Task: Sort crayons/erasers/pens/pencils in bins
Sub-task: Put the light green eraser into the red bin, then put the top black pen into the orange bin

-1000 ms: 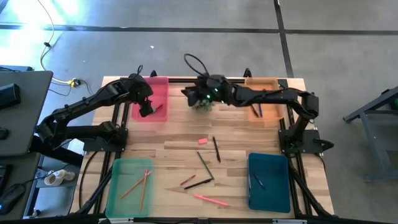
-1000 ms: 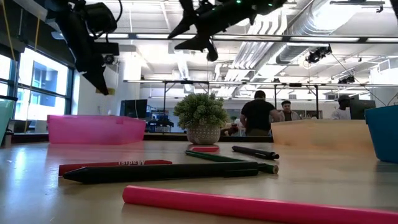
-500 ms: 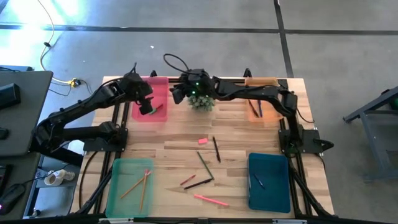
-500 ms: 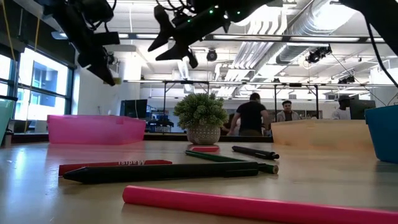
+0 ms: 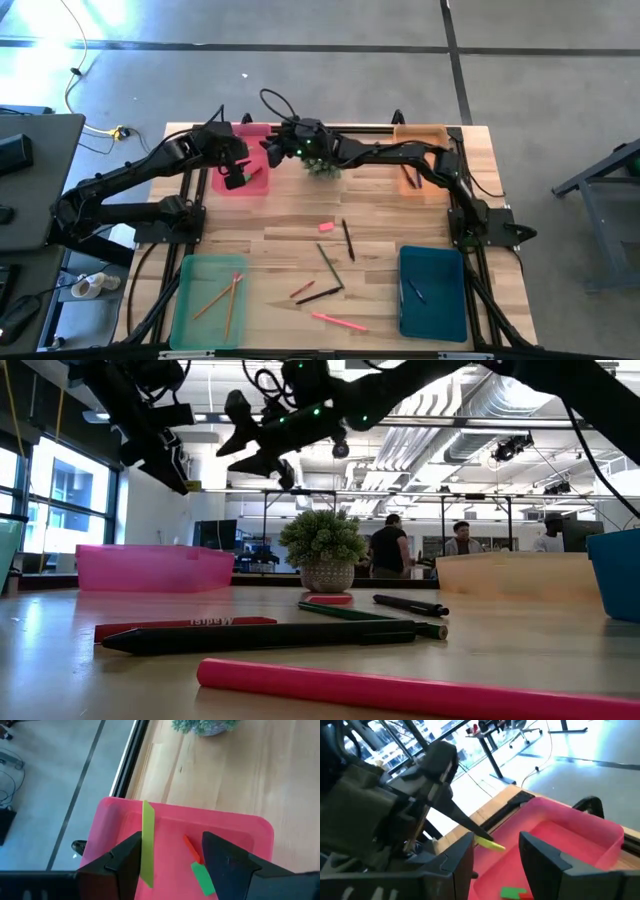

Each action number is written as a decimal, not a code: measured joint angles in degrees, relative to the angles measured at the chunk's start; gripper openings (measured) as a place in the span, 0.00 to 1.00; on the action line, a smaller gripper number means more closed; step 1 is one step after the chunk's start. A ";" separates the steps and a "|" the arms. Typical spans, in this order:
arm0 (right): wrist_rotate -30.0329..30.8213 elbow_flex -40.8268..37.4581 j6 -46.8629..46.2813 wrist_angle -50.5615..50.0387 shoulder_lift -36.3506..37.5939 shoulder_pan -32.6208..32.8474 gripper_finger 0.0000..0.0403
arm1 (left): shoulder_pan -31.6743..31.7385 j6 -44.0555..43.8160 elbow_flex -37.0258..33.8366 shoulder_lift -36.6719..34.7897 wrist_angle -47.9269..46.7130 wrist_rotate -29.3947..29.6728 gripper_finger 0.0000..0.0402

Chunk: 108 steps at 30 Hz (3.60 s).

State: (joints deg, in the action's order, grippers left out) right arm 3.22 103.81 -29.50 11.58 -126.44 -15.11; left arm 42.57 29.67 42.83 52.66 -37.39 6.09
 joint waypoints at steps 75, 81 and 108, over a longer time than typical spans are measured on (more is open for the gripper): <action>-6.62 -0.04 7.35 -40.05 8.21 2.38 0.37 | -3.58 -20.06 0.00 -0.02 -7.89 6.82 0.47; -6.52 -0.04 8.12 -50.70 9.65 4.84 0.37 | -3.58 -20.62 0.00 -0.02 -7.87 6.53 0.47; -5.08 -10.74 4.90 -78.12 9.82 18.83 0.37 | -3.58 -22.01 0.00 0.04 -7.76 6.40 0.47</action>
State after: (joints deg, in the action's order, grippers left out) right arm -1.86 93.07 -24.59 -66.54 -116.62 3.72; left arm 38.98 7.66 42.83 52.71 -45.15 12.49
